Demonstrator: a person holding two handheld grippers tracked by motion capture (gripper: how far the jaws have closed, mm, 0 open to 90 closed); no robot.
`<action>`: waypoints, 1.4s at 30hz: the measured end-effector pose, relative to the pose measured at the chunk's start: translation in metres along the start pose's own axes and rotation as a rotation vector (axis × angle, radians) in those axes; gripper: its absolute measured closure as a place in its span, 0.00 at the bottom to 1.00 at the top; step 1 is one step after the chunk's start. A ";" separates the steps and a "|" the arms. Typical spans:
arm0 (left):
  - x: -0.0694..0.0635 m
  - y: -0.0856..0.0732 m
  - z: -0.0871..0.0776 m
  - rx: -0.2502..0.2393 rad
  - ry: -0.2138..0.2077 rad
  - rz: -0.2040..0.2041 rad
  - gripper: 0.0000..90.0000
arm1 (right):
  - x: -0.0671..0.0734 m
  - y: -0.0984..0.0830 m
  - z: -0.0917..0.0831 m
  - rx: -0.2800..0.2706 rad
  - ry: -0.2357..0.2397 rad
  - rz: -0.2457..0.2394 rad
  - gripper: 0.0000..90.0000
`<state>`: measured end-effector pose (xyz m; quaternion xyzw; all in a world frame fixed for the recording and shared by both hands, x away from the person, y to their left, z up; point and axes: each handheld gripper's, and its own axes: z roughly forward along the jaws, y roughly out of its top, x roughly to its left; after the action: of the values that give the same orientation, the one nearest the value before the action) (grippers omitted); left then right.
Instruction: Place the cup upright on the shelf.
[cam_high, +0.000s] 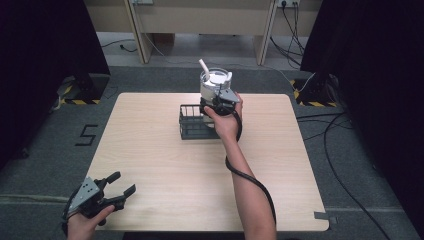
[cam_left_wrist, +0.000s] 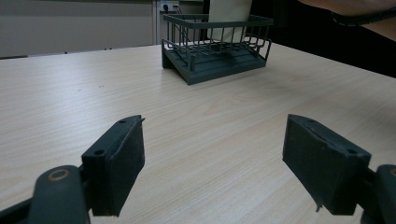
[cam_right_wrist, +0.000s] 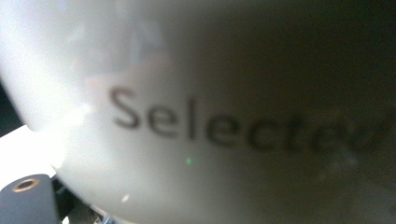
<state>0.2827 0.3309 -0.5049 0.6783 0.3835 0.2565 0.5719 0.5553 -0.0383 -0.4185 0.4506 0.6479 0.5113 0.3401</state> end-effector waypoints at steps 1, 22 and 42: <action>0.000 0.000 0.000 0.000 0.000 0.000 0.22 | 0.000 -0.001 0.001 0.001 0.001 0.001 0.12; -0.001 0.000 0.000 -0.001 -0.005 0.007 0.22 | 0.005 -0.016 0.003 -0.008 0.004 -0.002 0.08; 0.000 0.000 0.000 0.003 0.000 0.012 0.22 | 0.006 -0.013 -0.012 -0.030 -0.025 -0.039 0.00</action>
<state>0.2825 0.3308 -0.5050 0.6815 0.3799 0.2595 0.5692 0.5393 -0.0379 -0.4285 0.4392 0.6444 0.5086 0.3649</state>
